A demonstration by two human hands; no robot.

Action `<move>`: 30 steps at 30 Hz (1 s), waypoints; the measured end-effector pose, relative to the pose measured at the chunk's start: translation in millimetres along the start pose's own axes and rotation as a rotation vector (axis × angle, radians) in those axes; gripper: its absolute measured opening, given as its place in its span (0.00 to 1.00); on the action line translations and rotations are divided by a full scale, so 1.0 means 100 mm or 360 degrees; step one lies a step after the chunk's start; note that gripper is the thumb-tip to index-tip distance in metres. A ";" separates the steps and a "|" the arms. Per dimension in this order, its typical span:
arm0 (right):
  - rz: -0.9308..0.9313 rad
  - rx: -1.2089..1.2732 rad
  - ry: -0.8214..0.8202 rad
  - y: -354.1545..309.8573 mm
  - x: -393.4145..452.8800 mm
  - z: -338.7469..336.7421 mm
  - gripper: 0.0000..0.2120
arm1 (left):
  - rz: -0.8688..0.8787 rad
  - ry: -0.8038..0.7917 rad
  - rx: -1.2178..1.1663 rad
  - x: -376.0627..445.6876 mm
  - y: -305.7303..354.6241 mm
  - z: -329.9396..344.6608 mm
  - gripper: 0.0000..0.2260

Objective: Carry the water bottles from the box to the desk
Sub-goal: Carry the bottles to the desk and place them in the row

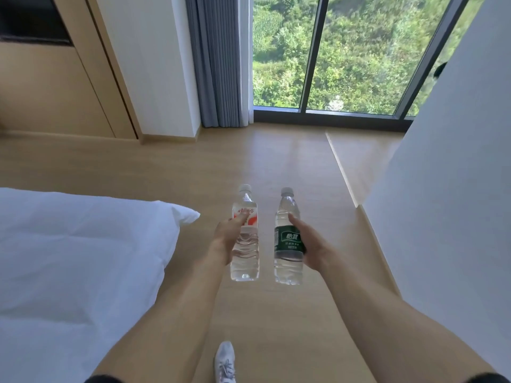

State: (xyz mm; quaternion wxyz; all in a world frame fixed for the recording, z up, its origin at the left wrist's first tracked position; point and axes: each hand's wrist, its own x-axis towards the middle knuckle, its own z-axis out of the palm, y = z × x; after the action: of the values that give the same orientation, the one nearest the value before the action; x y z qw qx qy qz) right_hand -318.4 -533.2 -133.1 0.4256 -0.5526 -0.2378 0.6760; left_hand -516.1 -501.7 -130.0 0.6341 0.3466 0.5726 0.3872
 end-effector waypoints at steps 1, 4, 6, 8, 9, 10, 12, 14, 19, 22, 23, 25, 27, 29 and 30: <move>-0.0009 -0.0024 0.0011 -0.08 0.15 0.06 0.23 | 0.0001 0.0001 -0.0007 0.15 0.08 -0.03 0.23; -0.0027 -0.0054 0.0049 -0.38 0.58 0.24 0.23 | -0.0021 -0.0028 -0.0035 0.63 0.38 -0.13 0.22; -0.0043 -0.0048 0.0068 -0.58 0.84 0.36 0.22 | -0.0026 -0.0039 -0.0055 0.92 0.59 -0.19 0.21; -0.0048 -0.0054 0.0066 -0.77 1.08 0.48 0.21 | -0.0014 -0.0052 -0.0084 1.20 0.80 -0.26 0.21; -0.0047 -0.0054 0.0062 -0.85 1.20 0.54 0.21 | -0.0012 -0.0064 -0.0099 1.32 0.89 -0.29 0.22; -0.0042 -0.0050 0.0062 -0.93 1.31 0.59 0.21 | -0.0011 -0.0081 -0.0107 1.44 0.98 -0.32 0.23; -0.0016 -0.0052 0.0059 -1.04 1.53 0.68 0.21 | -0.0015 -0.0100 -0.0100 1.67 1.13 -0.38 0.26; 0.0005 -0.0083 0.0042 -1.13 1.73 0.77 0.21 | -0.0035 -0.0125 -0.0113 1.88 1.22 -0.44 0.25; 0.0015 -0.0126 -0.0002 -1.38 2.29 1.00 0.21 | -0.0057 -0.0091 -0.0135 2.36 1.43 -0.56 0.21; 0.0017 -0.0134 -0.0040 -1.52 2.66 1.10 0.22 | -0.0065 -0.0046 -0.0138 2.65 1.55 -0.61 0.21; 0.0025 -0.0146 -0.0049 -1.58 2.78 1.14 0.23 | -0.0066 -0.0027 -0.0140 2.74 1.60 -0.62 0.21; 0.0035 -0.0165 -0.0087 -1.71 3.05 1.22 0.25 | -0.0061 0.0025 -0.0148 2.95 1.69 -0.64 0.21; 0.0040 -0.0162 -0.0161 -1.85 3.35 1.30 0.25 | -0.0044 0.0083 -0.0166 3.19 1.82 -0.67 0.22; 0.0055 -0.0179 -0.0234 -2.02 3.68 1.40 0.24 | -0.0035 0.0157 -0.0197 3.45 1.96 -0.69 0.22; 0.0059 -0.0192 -0.0264 -2.12 3.86 1.45 0.24 | -0.0027 0.0193 -0.0212 3.59 2.05 -0.71 0.22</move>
State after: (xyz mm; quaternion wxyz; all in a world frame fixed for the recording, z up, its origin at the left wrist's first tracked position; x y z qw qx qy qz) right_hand -400.0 -76.9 -136.0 0.3579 -0.5237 -0.3022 0.7116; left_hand -589.5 -88.9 -121.0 0.6231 0.2748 0.5858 0.4393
